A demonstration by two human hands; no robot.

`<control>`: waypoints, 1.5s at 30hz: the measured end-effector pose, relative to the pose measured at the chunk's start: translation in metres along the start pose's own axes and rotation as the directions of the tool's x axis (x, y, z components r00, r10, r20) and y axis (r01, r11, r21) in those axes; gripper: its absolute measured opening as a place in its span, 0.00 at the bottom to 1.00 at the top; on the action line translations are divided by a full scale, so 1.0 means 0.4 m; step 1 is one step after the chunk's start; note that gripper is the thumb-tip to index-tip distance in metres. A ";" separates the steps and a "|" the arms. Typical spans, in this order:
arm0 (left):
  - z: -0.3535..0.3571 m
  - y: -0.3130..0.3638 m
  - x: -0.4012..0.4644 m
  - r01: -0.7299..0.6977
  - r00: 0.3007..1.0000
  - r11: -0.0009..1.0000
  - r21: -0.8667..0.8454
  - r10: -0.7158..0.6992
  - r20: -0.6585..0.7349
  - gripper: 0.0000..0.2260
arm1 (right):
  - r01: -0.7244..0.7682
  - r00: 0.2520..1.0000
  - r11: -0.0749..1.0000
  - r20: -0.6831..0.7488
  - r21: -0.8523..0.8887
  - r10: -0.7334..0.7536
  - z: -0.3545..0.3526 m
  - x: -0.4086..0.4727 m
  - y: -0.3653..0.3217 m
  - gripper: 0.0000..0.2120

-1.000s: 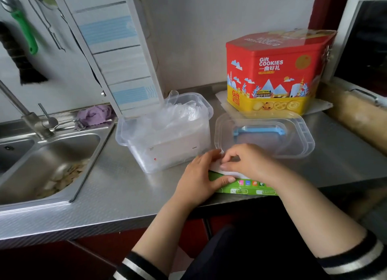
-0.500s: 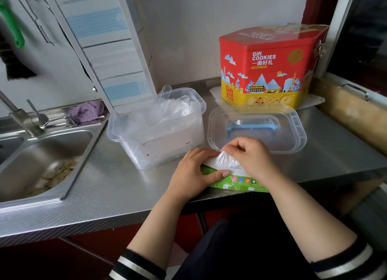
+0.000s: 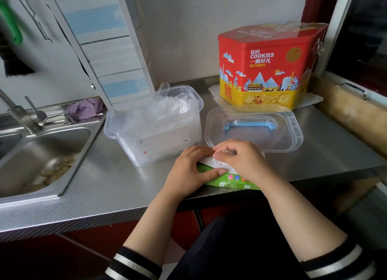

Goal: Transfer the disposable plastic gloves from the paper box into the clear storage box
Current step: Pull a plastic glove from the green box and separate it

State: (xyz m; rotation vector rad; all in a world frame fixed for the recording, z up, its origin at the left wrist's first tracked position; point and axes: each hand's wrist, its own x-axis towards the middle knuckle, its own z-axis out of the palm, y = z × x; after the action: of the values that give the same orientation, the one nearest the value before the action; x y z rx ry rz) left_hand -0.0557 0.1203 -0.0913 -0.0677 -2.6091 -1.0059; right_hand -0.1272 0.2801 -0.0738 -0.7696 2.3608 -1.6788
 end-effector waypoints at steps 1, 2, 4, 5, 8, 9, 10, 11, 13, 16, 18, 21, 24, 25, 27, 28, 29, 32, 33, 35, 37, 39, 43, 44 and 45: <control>-0.001 0.001 0.001 0.002 1.000 1.000 0.005 -0.002 -0.004 0.26 | -0.010 1.000 0.999 -0.015 0.036 0.011 -0.001 0.002 0.000 0.08; -0.001 0.002 0.001 0.008 1.000 1.000 0.011 -0.008 -0.006 0.27 | -0.012 0.999 0.997 -0.043 0.075 0.016 -0.002 0.006 0.000 0.08; -0.001 0.004 0.002 0.017 1.000 1.000 0.018 -0.017 -0.006 0.28 | -0.004 0.993 0.980 -0.113 0.197 0.027 -0.008 0.007 -0.004 0.07; 0.000 0.006 0.002 0.019 1.000 1.000 0.018 -0.019 -0.006 0.28 | 0.000 0.988 0.962 -0.147 0.274 0.042 -0.013 0.004 -0.006 0.06; 0.000 0.009 0.002 0.021 1.000 1.000 0.019 -0.020 -0.012 0.29 | -0.004 0.969 0.848 -0.208 0.530 0.135 -0.032 -0.004 -0.001 0.06; -0.001 0.010 0.001 0.025 1.000 0.999 0.019 -0.025 -0.007 0.29 | -0.001 0.964 0.797 -0.211 0.604 0.161 -0.037 -0.006 0.001 0.06; 0.000 0.009 0.001 0.030 1.000 0.999 0.018 -0.030 -0.003 0.28 | 0.006 0.964 0.746 -0.203 0.666 0.174 -0.041 -0.006 0.003 0.07; 0.000 0.008 0.001 0.033 0.999 0.999 0.019 -0.033 -0.003 0.26 | 0.012 0.966 0.710 -0.192 0.704 0.175 -0.043 -0.005 0.006 0.07; 0.001 0.006 0.001 0.040 0.999 0.999 0.028 -0.040 -0.005 0.24 | 0.010 0.970 0.696 -0.176 0.718 0.167 -0.045 -0.004 0.009 0.08; 0.004 0.003 -0.002 0.026 1.000 0.999 0.047 -0.026 -0.006 0.26 | -0.003 0.980 0.766 -0.150 0.643 0.130 -0.044 -0.002 0.008 0.14; 0.004 0.005 -0.005 0.024 1.000 0.998 0.052 -0.023 -0.014 0.25 | -0.027 0.986 0.864 -0.131 0.502 0.107 -0.041 -0.005 0.004 0.16; 0.002 0.008 -0.007 0.016 1.000 0.997 0.076 -0.014 -0.021 0.22 | -0.029 0.979 0.900 -0.168 0.435 0.113 -0.036 -0.007 0.005 0.12; 0.001 0.007 -0.005 0.005 1.000 0.998 0.068 -0.004 -0.025 0.26 | -0.011 0.972 0.810 -0.185 0.587 0.147 -0.037 -0.005 0.002 0.09; 0.000 0.009 -0.005 0.004 1.000 0.998 0.066 -0.002 -0.023 0.27 | -0.015 0.970 0.795 -0.183 0.607 0.159 -0.037 -0.004 0.001 0.09; -0.002 0.011 -0.007 0.011 1.000 0.997 0.076 -0.010 -0.015 0.28 | -0.014 0.968 0.782 -0.188 0.623 0.168 -0.037 -0.002 0.001 0.10; -0.003 0.013 -0.008 0.024 1.000 0.996 0.084 -0.023 -0.006 0.28 | -0.013 0.966 0.783 -0.195 0.621 0.171 -0.037 -0.002 0.001 0.11; -0.005 0.017 -0.008 0.033 0.999 0.996 0.087 -0.033 -0.003 0.29 | -0.016 0.963 0.788 -0.201 0.616 0.177 -0.037 -0.003 0.000 0.12; -0.016 0.042 -0.002 0.050 0.995 0.999 -0.007 -0.051 -0.086 0.28 | -0.036 0.964 0.808 -0.194 0.588 0.185 -0.035 -0.006 -0.002 0.14; -0.021 0.058 0.007 0.040 0.990 0.998 -0.050 -0.046 -0.130 0.28 | -0.043 0.964 0.817 -0.191 0.575 0.186 -0.035 -0.008 -0.003 0.14; -0.033 0.093 0.033 0.022 0.979 0.993 -0.114 -0.045 -0.200 0.22 | -0.044 0.965 0.835 -0.193 0.548 0.178 -0.032 -0.008 -0.004 0.14; -0.043 0.127 0.059 0.015 0.975 0.975 -0.221 -0.063 -0.213 0.11 | -0.051 0.958 0.843 -0.211 0.536 0.192 -0.030 -0.006 -0.004 0.14; -0.048 0.145 0.071 0.005 0.978 0.964 -0.265 -0.061 -0.202 0.11 | -0.070 0.947 0.829 -0.223 0.555 0.230 -0.030 -0.003 -0.003 0.12; -0.044 0.124 0.044 -0.139 0.980 0.987 -0.081 0.126 -0.157 0.13 | -0.060 0.942 0.794 -0.229 0.604 0.245 -0.034 -0.003 -0.007 0.14; -0.041 0.113 0.031 -0.171 0.978 0.984 -0.040 0.164 -0.131 0.13 | -0.053 0.944 0.804 -0.232 0.593 0.233 -0.033 -0.003 -0.008 0.15; -0.039 0.106 0.018 -0.190 0.977 0.982 -0.005 0.188 -0.101 0.12 | -0.043 0.942 0.813 -0.248 0.580 0.226 -0.032 -0.002 -0.006 0.16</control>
State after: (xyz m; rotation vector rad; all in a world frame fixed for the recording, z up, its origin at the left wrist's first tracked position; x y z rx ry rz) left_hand -0.0509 0.1410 -0.0508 -0.2576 -2.4504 -0.9367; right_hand -0.1308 0.2905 -0.0670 -0.2316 1.8190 -2.3951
